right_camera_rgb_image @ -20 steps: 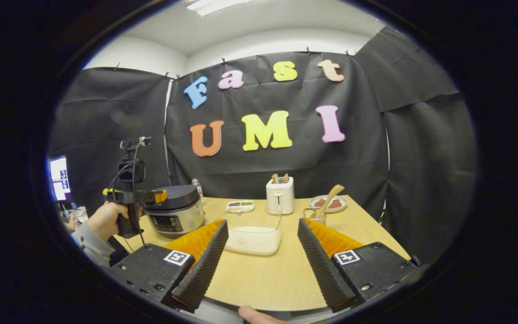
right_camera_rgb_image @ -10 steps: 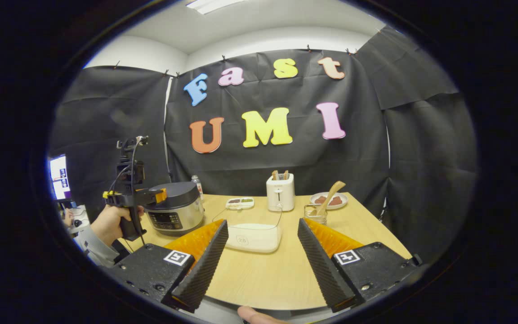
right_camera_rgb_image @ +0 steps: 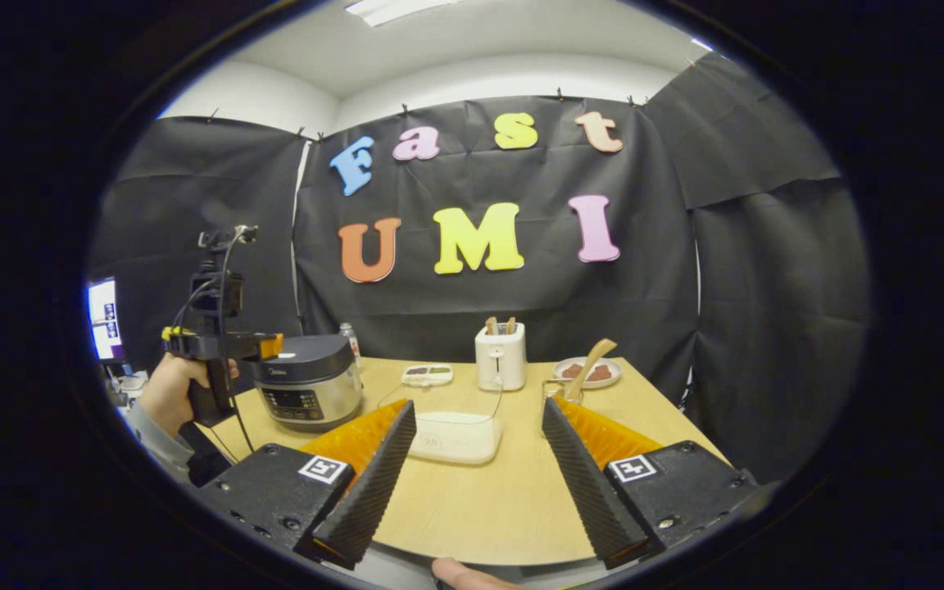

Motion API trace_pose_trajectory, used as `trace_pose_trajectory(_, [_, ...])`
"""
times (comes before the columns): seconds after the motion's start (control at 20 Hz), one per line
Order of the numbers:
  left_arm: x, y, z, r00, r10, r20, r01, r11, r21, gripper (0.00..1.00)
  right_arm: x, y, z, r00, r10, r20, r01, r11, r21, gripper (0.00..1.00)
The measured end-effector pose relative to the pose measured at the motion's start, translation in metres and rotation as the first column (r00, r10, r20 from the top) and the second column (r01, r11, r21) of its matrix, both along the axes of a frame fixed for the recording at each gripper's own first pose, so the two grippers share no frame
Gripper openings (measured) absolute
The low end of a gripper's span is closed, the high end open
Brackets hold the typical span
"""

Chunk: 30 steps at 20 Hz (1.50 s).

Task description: Close the left gripper, press the button to open the rice cooker; take a wooden spoon from the chopstick holder with the right hand, scoop a spoonful of rice and pour it into the rice cooker, then put the wooden spoon back into the chopstick holder.

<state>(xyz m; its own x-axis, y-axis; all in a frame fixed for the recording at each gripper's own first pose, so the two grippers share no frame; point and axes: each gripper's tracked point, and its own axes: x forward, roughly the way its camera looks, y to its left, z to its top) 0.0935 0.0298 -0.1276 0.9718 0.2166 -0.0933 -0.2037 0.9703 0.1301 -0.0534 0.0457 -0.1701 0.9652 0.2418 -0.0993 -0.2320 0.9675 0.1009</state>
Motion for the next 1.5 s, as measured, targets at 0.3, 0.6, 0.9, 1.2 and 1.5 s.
trace_pose_trajectory(0.3, [-0.054,-0.014,0.028,0.997,-0.06,0.041,0.061,0.998,-0.021,0.93,-0.009,-0.015,0.023,0.998,-0.056,0.041,0.056,0.998,-0.011,1.0])
trace_pose_trajectory(0.6, [-0.107,-0.044,0.043,0.984,-0.152,0.096,0.158,0.986,-0.057,0.94,-0.013,-0.026,0.036,0.994,-0.103,0.048,0.103,0.995,0.002,1.0])
trace_pose_trajectory(0.9, [-0.155,-0.074,0.045,0.969,-0.219,0.118,0.225,0.973,-0.043,0.94,-0.015,-0.033,0.04,0.992,-0.118,0.051,0.118,0.993,0.017,1.0])
trace_pose_trajectory(1.2, [-0.182,-0.098,0.048,0.949,-0.271,0.159,0.276,0.961,-0.014,0.94,-0.013,-0.036,0.035,0.992,-0.12,0.035,0.119,0.993,0.023,1.0])
trace_pose_trajectory(1.5, [-0.193,-0.114,0.041,0.941,-0.297,0.165,0.304,0.953,-0.018,0.94,-0.015,-0.034,0.035,0.993,-0.117,0.034,0.116,0.993,0.023,1.0])
